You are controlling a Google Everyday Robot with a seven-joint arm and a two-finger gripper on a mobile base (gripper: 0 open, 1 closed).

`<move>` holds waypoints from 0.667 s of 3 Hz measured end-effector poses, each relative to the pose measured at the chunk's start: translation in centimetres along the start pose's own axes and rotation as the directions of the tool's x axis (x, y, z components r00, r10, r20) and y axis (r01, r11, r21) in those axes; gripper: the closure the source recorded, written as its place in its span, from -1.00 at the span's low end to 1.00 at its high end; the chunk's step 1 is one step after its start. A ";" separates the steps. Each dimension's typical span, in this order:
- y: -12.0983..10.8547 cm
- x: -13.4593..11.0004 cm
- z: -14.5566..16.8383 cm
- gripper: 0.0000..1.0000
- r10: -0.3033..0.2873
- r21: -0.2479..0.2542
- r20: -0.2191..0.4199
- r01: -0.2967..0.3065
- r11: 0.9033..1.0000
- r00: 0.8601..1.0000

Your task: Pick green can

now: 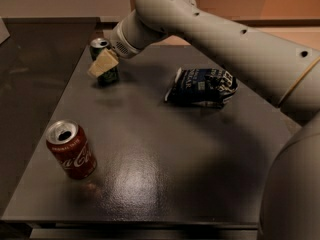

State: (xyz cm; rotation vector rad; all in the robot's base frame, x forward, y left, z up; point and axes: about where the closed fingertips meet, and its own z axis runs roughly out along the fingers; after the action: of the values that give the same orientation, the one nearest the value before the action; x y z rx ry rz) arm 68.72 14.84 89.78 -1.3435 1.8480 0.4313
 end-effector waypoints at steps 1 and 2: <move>-0.8 -0.1 0.4 -0.20 0.045 -0.001 0.013 -0.045 0.999 0.999; -1.3 -0.3 0.1 0.29 0.076 -0.002 0.029 -0.076 0.997 0.997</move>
Offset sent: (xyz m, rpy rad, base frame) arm 0.0184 -0.0094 0.0106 0.0900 0.0543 -0.0683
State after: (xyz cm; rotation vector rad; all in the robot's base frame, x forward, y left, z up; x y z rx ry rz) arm 69.95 14.64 90.16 -1.2639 1.8795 0.4894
